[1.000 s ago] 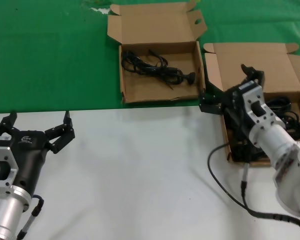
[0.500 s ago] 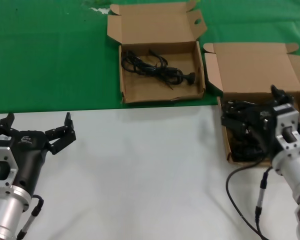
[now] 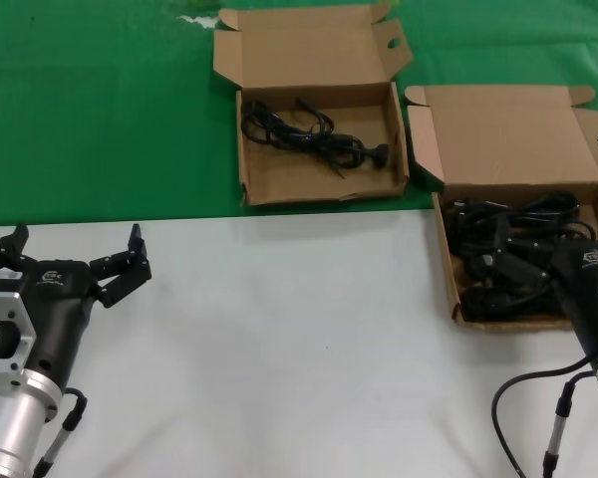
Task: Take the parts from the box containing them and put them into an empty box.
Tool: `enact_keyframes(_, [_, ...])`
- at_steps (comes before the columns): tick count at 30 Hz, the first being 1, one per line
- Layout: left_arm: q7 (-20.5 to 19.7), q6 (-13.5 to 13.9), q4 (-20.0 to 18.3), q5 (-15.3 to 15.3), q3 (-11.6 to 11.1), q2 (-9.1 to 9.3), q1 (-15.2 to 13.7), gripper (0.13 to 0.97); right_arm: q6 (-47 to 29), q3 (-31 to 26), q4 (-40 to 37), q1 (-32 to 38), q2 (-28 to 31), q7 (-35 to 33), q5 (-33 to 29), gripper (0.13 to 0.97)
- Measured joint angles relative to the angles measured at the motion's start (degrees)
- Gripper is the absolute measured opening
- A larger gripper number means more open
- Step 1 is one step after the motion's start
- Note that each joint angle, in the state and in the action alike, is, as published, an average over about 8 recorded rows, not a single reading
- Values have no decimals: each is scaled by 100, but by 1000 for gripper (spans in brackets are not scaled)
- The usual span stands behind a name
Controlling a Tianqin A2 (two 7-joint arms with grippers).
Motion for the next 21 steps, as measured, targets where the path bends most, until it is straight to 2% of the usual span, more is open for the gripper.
enact_keyframes(21, [0,0,0,0,0,0,0,966,42,39,134,-115,20,114,-41,966])
